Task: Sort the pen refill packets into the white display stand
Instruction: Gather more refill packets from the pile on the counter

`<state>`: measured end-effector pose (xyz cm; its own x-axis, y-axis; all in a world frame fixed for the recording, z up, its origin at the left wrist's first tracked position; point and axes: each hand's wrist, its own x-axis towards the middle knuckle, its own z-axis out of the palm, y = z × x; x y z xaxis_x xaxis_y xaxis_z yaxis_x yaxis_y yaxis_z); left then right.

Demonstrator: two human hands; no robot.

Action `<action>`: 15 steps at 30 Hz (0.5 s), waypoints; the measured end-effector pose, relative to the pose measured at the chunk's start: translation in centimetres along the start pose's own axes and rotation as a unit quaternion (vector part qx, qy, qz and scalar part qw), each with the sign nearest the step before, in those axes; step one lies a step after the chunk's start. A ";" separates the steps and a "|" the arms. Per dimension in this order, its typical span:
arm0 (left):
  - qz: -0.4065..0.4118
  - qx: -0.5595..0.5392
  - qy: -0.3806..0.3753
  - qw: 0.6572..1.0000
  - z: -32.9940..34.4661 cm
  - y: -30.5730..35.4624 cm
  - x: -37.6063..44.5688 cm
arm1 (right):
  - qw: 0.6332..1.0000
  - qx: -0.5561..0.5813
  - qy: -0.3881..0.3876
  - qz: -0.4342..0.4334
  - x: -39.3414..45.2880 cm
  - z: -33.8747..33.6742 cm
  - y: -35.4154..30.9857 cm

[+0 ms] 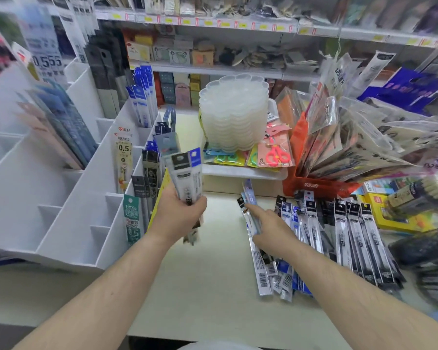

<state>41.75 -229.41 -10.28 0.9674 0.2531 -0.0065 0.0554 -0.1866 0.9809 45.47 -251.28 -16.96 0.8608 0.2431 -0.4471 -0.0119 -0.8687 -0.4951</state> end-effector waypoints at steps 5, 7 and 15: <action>0.023 -0.038 0.054 0.998 0.6 -2.9 -0.2 | 0.998 -0.027 0.036 0.046 -0.1 0.6 -0.6; -0.004 -0.038 0.065 0.997 0.9 -4.5 -0.6 | 0.994 -0.059 0.054 0.078 -0.1 0.7 -1.0; -0.028 -0.011 0.040 0.999 0.3 -7.2 -1.8 | 0.974 -0.137 0.036 0.175 0.2 1.1 -1.9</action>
<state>39.70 -228.81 -17.43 0.9399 0.3383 -0.0462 0.1023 -0.1499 0.9834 45.09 -249.06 -16.96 0.8618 -0.1112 -0.4949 -0.1833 -0.9780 -0.0995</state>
